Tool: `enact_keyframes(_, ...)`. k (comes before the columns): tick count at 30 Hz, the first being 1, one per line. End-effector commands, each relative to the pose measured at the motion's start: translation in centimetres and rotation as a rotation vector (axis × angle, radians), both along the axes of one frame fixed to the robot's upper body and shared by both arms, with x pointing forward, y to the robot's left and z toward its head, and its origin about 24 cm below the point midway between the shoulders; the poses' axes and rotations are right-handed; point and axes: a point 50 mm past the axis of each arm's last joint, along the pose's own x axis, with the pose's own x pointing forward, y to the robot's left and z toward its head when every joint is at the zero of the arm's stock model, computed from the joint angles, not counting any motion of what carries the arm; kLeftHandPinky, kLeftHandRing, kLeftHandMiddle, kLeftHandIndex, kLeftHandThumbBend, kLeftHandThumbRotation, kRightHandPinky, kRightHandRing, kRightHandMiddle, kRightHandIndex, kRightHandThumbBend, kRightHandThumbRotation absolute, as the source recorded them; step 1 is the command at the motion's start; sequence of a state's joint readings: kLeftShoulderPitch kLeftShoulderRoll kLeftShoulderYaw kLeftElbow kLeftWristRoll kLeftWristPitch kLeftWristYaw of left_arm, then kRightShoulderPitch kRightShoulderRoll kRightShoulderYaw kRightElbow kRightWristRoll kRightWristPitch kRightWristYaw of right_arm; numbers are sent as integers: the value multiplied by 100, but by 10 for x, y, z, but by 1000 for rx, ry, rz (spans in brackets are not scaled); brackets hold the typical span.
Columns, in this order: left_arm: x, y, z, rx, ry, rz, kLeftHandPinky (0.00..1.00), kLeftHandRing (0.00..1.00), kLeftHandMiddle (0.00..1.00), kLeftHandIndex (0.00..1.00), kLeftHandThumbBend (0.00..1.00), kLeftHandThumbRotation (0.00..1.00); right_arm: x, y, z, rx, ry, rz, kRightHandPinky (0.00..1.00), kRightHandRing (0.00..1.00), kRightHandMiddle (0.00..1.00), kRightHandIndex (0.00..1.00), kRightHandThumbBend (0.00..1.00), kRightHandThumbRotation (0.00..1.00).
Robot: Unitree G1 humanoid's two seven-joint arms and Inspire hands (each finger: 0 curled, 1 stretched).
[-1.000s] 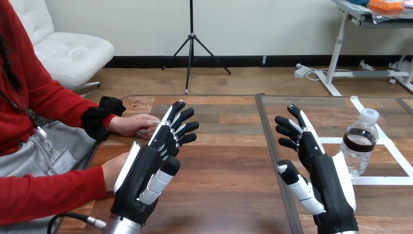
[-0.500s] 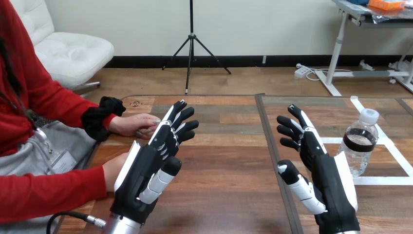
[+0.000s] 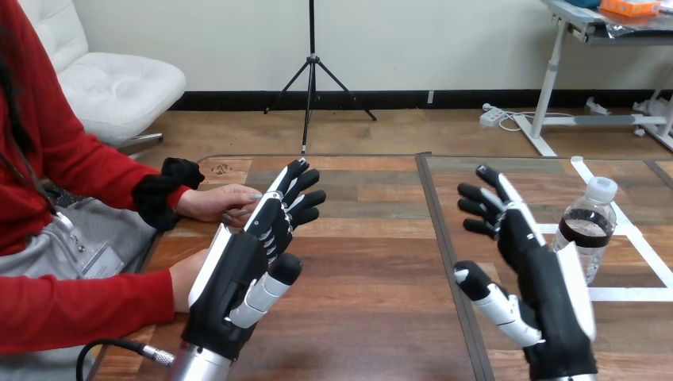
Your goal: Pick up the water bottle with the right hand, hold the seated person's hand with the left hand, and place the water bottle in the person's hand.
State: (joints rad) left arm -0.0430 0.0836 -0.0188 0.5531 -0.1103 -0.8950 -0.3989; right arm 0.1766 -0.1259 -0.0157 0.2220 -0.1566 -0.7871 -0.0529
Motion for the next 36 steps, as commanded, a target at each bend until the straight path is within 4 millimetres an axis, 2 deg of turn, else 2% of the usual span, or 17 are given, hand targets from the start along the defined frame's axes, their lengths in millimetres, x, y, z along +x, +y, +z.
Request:
enact_keyframes(1,12,-1,17,-4,-87,1,86,89,94,96,100,88,5,-3,31,8,-164,12,77,84,85,92,100,74)
enact_keyframes(16,10,0,15,-16,-67,5,87,90,94,97,100,88,-6,-8,50,79,-258,-38,74,83,86,90,100,56)
enact_keyframes(23,11,2,16,-14,-70,6,87,91,95,97,100,88,-12,-14,55,108,-307,-61,76,84,87,90,100,47)
enact_keyframes(36,12,3,17,-35,-65,5,89,92,95,97,100,87,-18,-27,60,117,-397,-163,78,85,88,91,100,43)
